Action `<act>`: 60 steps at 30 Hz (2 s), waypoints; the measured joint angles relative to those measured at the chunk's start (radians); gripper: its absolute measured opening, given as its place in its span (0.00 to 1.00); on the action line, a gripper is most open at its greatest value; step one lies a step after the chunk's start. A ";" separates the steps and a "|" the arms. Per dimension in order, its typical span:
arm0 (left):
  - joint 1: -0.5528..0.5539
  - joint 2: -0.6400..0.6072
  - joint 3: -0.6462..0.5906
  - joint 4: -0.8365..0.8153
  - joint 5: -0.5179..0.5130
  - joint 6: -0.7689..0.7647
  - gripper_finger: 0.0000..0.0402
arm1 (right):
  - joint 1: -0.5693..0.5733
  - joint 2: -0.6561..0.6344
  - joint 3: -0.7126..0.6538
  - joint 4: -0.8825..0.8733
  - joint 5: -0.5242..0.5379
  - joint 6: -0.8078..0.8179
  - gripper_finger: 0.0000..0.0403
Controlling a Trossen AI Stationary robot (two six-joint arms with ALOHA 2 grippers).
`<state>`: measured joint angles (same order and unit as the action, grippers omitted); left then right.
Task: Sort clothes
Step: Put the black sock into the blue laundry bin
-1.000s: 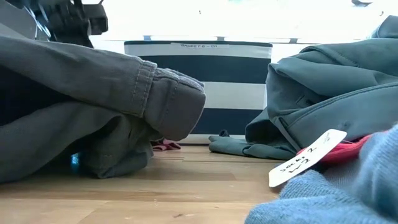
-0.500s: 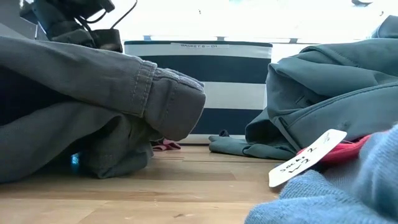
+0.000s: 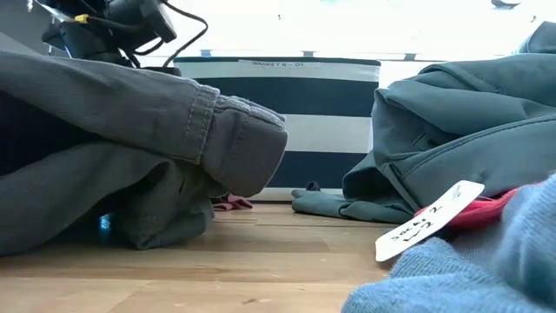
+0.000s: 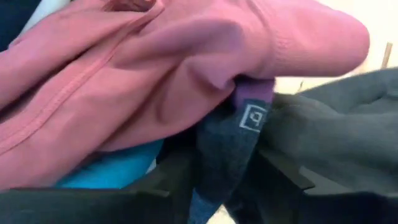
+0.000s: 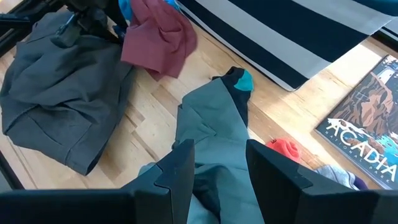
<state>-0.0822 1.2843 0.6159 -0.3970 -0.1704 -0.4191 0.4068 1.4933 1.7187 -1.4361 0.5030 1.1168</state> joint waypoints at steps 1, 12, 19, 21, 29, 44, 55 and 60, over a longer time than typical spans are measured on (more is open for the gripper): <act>0.000 -0.001 0.000 -0.001 -0.004 -0.019 0.28 | 0.000 0.000 0.000 -0.004 0.000 0.000 0.35; 0.001 -0.053 0.012 -0.013 0.091 -0.091 0.01 | 0.000 0.000 0.000 -0.032 0.000 0.000 0.35; -0.026 -0.224 0.111 -0.029 0.031 -0.126 0.01 | 0.000 0.000 0.000 -0.035 0.002 0.000 0.35; -0.026 -0.272 0.139 -0.012 0.030 -0.129 0.00 | 0.000 0.000 0.000 -0.035 0.004 -0.004 0.35; -0.023 -0.388 0.248 0.164 0.026 -0.129 0.00 | 0.000 0.000 0.000 -0.036 0.044 -0.026 0.35; 0.211 -0.365 0.402 0.479 -0.048 -0.067 0.00 | -0.001 0.000 0.000 -0.034 0.047 -0.019 0.35; 0.497 -0.208 0.406 0.520 0.185 -0.175 0.00 | -0.001 0.000 0.000 -0.007 0.112 -0.019 0.35; 0.572 -0.130 0.406 0.611 0.204 -0.213 0.00 | -0.001 0.000 0.000 0.005 0.136 -0.018 0.35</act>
<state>0.4894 1.1545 1.0222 0.2136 0.0337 -0.6319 0.4057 1.4933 1.7187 -1.4315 0.6386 1.0985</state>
